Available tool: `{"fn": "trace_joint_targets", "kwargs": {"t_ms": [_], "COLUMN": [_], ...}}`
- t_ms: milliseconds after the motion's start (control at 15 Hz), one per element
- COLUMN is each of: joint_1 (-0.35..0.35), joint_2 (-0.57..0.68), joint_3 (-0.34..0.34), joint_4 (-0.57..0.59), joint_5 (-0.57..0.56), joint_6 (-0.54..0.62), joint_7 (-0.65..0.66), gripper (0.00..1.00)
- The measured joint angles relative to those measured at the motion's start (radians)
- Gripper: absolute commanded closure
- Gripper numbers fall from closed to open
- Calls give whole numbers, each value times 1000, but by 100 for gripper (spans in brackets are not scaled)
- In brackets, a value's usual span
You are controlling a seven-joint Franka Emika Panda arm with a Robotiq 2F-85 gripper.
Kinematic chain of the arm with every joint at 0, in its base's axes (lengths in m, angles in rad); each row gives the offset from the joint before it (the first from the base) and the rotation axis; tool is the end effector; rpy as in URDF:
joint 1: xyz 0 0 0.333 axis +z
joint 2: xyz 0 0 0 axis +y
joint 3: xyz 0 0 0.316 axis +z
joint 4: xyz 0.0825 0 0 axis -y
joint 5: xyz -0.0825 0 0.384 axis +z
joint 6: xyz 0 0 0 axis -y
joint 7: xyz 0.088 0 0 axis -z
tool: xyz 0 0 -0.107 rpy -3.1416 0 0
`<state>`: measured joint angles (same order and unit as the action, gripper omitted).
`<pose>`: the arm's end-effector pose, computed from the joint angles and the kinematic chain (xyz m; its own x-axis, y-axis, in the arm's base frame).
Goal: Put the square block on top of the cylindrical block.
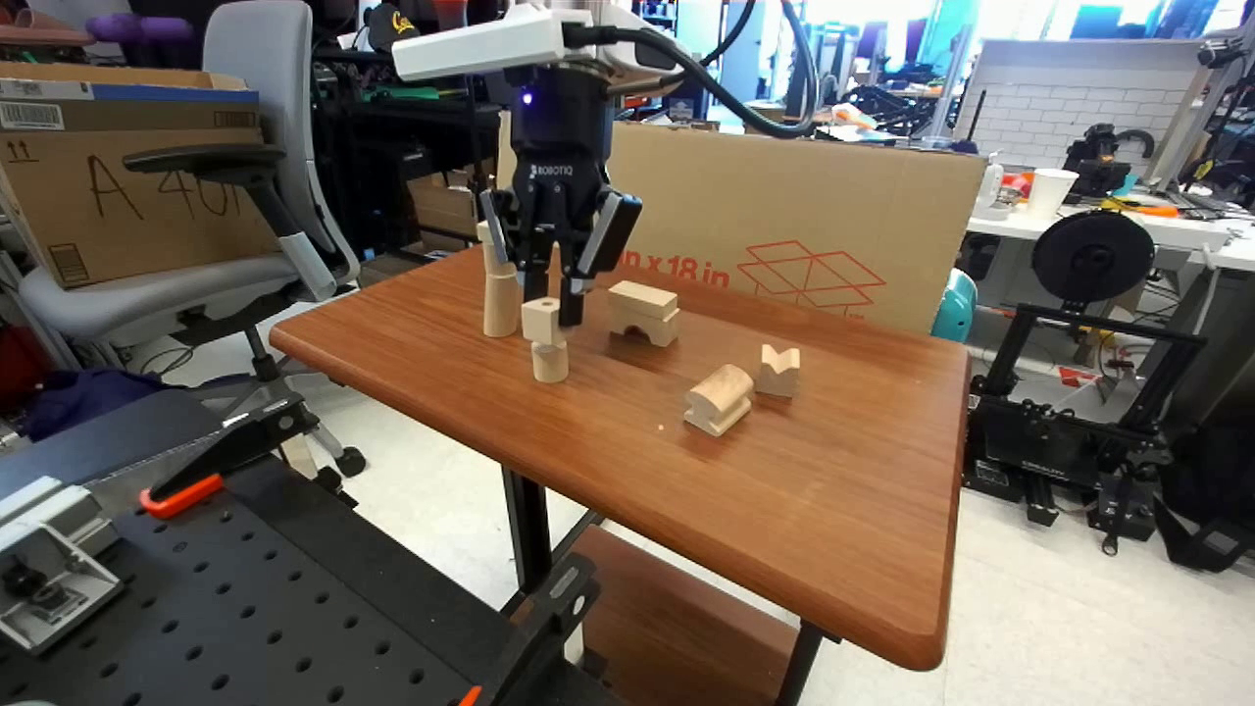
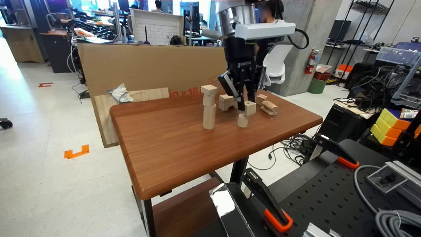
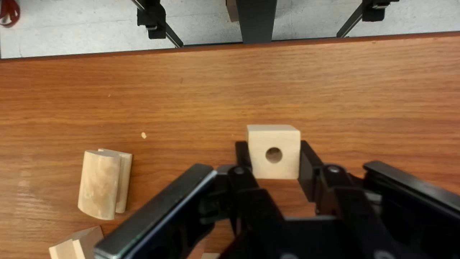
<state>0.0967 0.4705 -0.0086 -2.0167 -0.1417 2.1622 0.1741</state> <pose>0.5638 0.0441 0.1936 0.9531 -0.0104 -0.3026 0.0350 -0.9889 0.1444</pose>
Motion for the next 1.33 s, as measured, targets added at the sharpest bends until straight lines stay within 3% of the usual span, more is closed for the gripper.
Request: {"fn": "trace_joint_targets", "kwargs": {"t_ms": [200,267,400,667,733,1067,1333], "joint_1": [0,1,3,11,14,16,4], "joint_2": [4,7,13,19,19,-4,-110], "joint_3": [0,0,0,-1,-1,-1,-5], "joint_4": [0,0,0,0,0,-6,-54], "joint_5": [-10,-13,-20,-30,-30,-30,-26], "joint_6": [3,7,19,20,20,20,22], "joint_7": [4,6,11,19,20,20,17], "gripper": [89,40,34,4,0,0,0]}}
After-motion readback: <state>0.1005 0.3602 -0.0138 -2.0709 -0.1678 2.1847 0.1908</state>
